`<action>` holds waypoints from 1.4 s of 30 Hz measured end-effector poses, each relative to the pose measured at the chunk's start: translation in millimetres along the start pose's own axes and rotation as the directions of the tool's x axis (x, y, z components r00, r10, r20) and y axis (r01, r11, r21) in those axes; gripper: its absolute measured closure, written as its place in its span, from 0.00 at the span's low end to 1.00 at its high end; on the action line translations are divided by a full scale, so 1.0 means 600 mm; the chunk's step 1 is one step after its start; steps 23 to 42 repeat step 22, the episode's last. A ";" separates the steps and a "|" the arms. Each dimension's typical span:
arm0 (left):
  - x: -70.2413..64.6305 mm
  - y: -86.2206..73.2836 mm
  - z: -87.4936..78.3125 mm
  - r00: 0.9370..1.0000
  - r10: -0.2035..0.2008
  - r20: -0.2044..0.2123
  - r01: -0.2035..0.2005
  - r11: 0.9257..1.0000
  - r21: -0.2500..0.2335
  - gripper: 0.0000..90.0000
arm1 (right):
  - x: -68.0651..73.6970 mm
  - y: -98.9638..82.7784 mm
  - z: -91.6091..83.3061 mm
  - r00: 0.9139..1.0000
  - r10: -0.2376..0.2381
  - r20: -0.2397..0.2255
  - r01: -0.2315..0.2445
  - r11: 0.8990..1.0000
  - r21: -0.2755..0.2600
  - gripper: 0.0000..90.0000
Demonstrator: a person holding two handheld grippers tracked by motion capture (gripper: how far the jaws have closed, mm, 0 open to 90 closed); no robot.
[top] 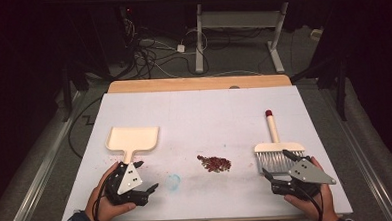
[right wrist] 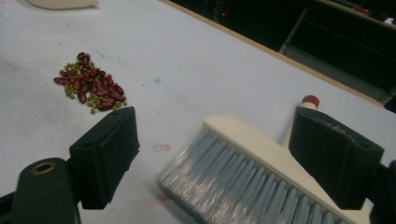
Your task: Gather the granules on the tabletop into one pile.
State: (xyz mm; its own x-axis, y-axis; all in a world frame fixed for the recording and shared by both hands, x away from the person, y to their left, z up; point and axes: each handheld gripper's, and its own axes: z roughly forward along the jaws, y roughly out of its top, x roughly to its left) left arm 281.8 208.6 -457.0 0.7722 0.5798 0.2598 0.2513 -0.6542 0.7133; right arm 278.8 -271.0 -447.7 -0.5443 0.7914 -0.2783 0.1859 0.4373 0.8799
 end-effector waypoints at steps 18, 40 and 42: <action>0.001 0.003 0.006 1.000 0.001 0.006 -0.001 1.000 0.009 0.19 | -0.005 -0.003 0.001 1.000 0.013 0.005 -0.013 1.000 0.004 0.18; 0.003 0.004 0.007 1.000 -0.008 0.005 0.008 1.000 0.005 0.19 | -0.006 -0.003 0.002 1.000 0.016 0.012 -0.016 1.000 0.005 0.18; 0.003 0.004 0.007 1.000 -0.008 0.005 0.008 1.000 0.005 0.19 | -0.006 -0.003 0.002 1.000 0.016 0.012 -0.016 1.000 0.005 0.18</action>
